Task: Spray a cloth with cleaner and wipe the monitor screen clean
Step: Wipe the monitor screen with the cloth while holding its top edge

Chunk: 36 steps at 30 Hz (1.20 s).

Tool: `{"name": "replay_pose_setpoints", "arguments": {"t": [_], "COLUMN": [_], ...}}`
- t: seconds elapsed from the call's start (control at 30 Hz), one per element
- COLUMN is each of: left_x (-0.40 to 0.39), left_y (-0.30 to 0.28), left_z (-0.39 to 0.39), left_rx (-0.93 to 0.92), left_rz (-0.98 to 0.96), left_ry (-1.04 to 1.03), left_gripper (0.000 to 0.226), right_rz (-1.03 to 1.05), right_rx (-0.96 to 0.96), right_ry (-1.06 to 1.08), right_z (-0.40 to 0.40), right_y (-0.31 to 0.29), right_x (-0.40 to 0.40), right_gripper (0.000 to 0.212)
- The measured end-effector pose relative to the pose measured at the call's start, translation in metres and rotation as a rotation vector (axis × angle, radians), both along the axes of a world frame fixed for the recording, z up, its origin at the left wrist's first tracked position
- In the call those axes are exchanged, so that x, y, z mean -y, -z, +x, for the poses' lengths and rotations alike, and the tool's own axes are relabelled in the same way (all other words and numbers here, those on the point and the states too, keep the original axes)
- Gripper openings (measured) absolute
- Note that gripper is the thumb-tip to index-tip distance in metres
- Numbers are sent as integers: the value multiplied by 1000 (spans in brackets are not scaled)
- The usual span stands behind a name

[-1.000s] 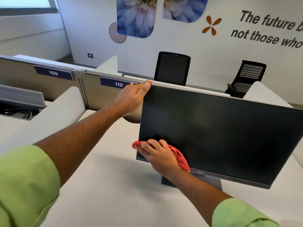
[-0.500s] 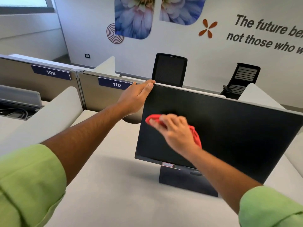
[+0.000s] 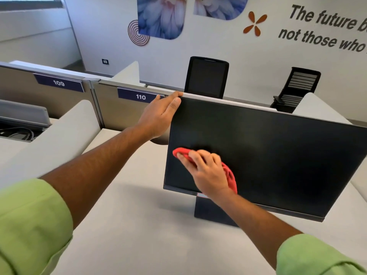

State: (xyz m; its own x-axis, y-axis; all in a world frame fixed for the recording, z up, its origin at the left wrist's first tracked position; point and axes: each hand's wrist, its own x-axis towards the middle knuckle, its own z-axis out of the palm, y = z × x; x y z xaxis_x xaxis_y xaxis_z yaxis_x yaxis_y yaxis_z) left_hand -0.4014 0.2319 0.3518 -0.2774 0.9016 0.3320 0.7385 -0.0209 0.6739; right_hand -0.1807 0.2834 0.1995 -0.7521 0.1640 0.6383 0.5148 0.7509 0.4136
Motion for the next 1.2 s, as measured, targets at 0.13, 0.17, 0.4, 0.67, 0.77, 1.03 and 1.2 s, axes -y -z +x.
{"name": "replay_pose_setpoints", "arguments": {"t": [0.13, 0.17, 0.4, 0.67, 0.77, 1.03, 1.2], "left_x": [1, 1, 3, 0, -1, 0, 4], "left_y": [0, 1, 4, -2, -2, 7, 1], "left_z": [0, 0, 15, 22, 26, 13, 12], "left_rx": [-14, -8, 42, 61, 34, 35, -48], "left_rz": [14, 17, 69, 85, 71, 31, -17], "left_ry": [9, 2, 31, 22, -6, -40, -73], "left_gripper": [63, 62, 56, 52, 50, 68, 63], "right_rz": [-58, -48, 10, 80, 33, -8, -143], "right_rx": [236, 296, 470, -150, -311, -68, 212], "right_ry": [-104, -145, -246, 50, 213, 45, -70], "right_z": [8, 13, 38, 60, 57, 51, 69], "right_y": [29, 36, 25, -120, -146, -20, 44], "right_x": [14, 16, 2, -81, -93, -24, 11], "right_gripper": [70, 68, 58, 53, 53, 55, 71]}}
